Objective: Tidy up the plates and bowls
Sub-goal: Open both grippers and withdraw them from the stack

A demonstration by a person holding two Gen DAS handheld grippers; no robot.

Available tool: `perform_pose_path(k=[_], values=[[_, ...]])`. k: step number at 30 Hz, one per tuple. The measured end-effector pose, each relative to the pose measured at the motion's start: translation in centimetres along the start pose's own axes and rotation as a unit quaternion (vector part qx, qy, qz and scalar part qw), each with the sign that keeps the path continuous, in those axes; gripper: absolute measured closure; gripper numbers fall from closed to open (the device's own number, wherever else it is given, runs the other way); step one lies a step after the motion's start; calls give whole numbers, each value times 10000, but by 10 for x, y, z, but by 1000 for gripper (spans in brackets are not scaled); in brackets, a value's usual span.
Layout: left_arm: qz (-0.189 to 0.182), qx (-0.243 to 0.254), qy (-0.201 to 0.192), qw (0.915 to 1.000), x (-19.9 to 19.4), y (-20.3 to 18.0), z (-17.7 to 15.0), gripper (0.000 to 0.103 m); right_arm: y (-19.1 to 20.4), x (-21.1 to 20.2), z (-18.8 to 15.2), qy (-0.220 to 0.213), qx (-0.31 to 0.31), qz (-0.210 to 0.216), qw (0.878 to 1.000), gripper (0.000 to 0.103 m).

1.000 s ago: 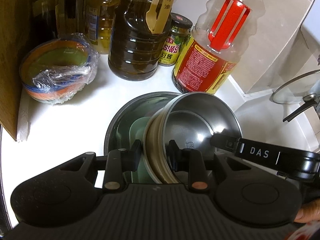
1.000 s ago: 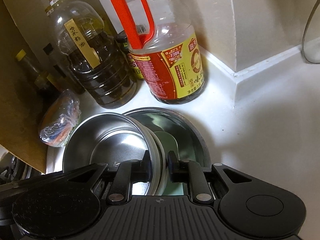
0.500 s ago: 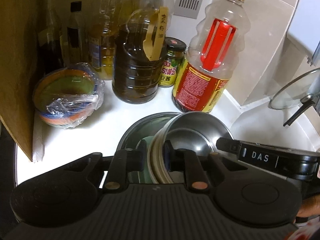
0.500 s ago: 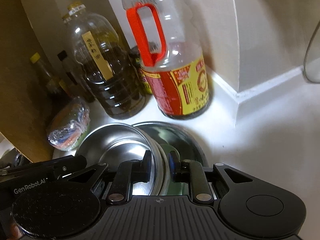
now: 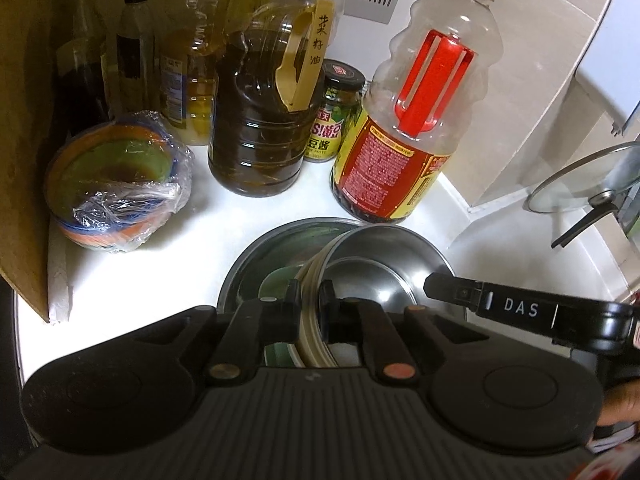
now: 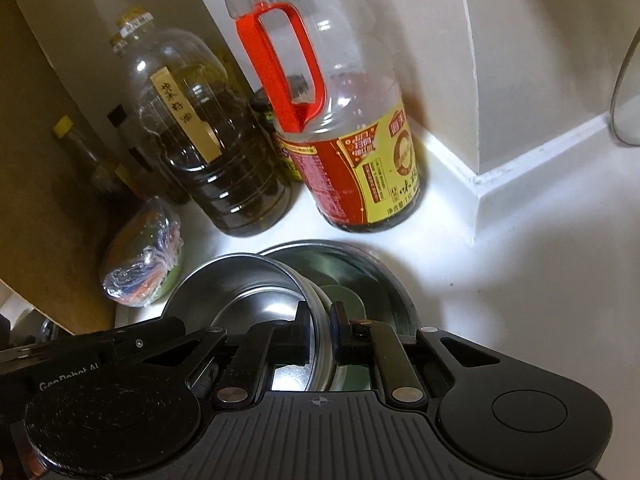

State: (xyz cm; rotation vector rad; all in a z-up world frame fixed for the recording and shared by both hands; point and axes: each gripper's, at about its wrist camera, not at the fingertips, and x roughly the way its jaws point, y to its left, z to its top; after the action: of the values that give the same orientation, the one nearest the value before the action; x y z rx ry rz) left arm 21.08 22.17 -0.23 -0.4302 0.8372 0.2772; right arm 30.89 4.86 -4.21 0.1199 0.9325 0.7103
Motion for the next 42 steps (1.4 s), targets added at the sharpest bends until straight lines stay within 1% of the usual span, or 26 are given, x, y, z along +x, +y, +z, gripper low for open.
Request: perform_pose_path(k=[3, 7, 12, 19, 23, 27, 30, 33, 36, 38, 39, 40, 42], values=[[18, 111, 65, 9999, 2, -1, 3, 95, -1, 4, 8, 239, 103, -2, 9997, 93], [68, 243, 59, 9997, 4, -4, 4, 95, -3, 8, 16, 490, 259, 3, 9985, 93], [156, 419, 20, 9990, 5, -8, 2, 95, 5, 9, 17, 542, 106, -133, 9984, 93], [122, 483, 34, 9988, 5, -7, 3, 95, 9, 12, 21, 676, -7, -243, 9974, 93], [114, 461, 36, 9989, 5, -7, 3, 95, 13, 12, 20, 649, -147, -305, 9973, 93], [58, 352, 1, 9994, 4, -5, 3, 95, 15, 9, 16, 481, -341, -316, 9978, 93], [91, 289, -31, 9995, 3, -5, 3, 95, 11, 3, 14, 340, -305, -185, 9988, 92], [160, 306, -171, 9993, -3, -7, 1, 95, 9, -4, 11, 208, -332, -117, 9992, 91], [248, 361, -336, 9985, -13, -12, 0, 94, 7, -15, 6, -9, -346, 10, 9994, 85], [303, 388, -439, 9978, -21, -15, -2, 91, 4, -24, 0, -116, -358, 102, 9992, 74], [331, 406, -491, 9974, -25, -17, -5, 91, 2, -29, -4, -194, -342, 162, 9991, 71], [355, 428, -540, 9970, -29, -19, -8, 91, -1, -34, -9, -260, -329, 221, 9989, 66], [425, 471, -629, 9960, -37, -24, -16, 90, -6, -45, -19, -408, -318, 302, 9982, 62]])
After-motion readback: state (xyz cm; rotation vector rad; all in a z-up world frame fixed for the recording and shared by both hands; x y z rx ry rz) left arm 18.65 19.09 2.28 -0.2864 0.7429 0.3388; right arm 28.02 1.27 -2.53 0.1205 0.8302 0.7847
